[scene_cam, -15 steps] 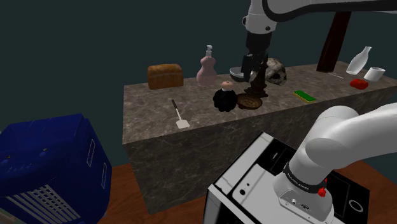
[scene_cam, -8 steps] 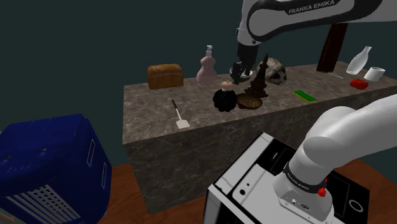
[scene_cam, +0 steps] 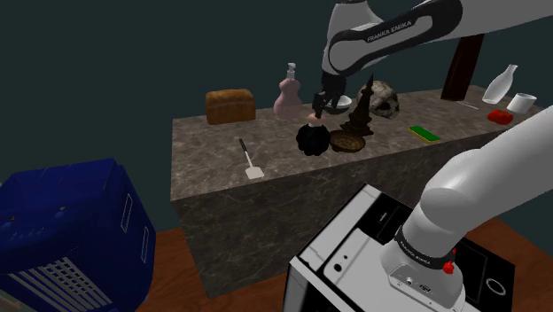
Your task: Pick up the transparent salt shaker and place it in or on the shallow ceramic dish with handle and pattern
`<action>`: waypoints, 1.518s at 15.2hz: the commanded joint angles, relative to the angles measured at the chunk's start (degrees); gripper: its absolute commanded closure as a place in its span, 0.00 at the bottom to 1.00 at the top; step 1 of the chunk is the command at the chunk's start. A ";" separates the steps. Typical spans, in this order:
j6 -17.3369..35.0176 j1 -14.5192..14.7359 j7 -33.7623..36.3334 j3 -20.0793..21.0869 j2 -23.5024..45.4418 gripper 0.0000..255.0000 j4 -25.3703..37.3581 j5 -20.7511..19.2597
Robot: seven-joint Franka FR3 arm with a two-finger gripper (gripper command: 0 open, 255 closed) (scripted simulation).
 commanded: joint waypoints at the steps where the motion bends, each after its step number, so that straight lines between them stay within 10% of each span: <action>1: 4.17 -0.64 0.24 -0.90 4.12 0.00 1.34 -0.36; 19: 13.78 -1.62 0.45 -2.49 12.22 0.00 1.12 -0.94; 20: 13.78 -1.62 0.45 -2.49 12.22 1.00 1.12 -0.94; 23: 13.80 -1.62 0.45 -2.49 12.23 1.00 1.11 -0.95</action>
